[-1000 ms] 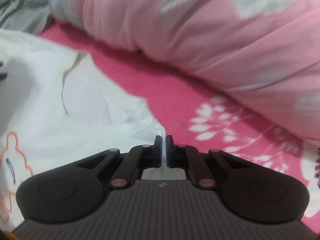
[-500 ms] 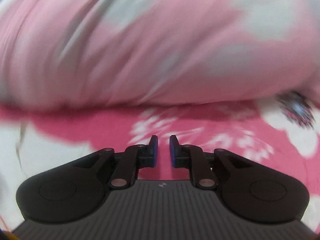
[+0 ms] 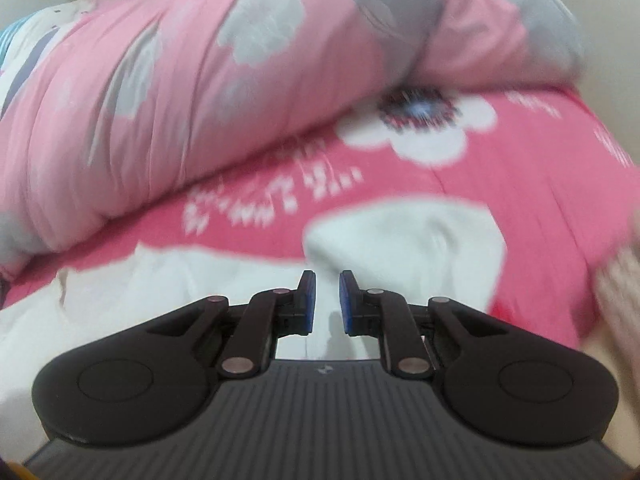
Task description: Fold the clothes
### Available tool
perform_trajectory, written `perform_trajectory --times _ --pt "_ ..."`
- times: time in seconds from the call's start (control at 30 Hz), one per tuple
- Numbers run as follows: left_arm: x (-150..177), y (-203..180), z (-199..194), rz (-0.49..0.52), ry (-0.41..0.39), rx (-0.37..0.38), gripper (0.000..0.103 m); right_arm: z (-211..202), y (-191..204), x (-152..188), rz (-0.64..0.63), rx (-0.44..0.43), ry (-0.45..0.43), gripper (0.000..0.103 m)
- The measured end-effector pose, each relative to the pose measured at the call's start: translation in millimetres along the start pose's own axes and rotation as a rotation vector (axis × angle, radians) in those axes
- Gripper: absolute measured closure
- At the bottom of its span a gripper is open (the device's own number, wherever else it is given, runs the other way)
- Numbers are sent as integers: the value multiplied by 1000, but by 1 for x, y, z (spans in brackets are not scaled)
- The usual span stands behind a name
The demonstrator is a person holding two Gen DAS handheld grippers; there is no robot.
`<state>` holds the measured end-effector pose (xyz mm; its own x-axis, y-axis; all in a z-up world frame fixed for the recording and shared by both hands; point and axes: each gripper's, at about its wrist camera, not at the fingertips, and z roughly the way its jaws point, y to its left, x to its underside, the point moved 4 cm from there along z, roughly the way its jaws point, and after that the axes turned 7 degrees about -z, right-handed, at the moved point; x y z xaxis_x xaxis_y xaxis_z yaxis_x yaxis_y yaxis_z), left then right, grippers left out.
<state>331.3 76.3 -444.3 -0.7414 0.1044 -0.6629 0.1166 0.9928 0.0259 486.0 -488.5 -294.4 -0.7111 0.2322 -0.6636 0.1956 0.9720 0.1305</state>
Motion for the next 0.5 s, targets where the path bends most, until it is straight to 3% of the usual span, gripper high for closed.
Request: perform_trajectory --times 0.1,0.23,0.3,0.43,0.5 --pt "13 -21 -11 -29 17 115 6 -17 5 30 23 -1 42 84" --pt "31 -42 -21 -74 93 260 3 -26 27 53 -56 -2 94 84" --pt "37 -48 -25 -89 140 269 3 -30 35 54 -83 5 107 84" --pt "44 -58 -25 -88 136 309 1 -24 48 45 -195 10 107 84" --pt "48 -67 -20 -57 135 290 1 -11 55 36 -279 9 101 85"
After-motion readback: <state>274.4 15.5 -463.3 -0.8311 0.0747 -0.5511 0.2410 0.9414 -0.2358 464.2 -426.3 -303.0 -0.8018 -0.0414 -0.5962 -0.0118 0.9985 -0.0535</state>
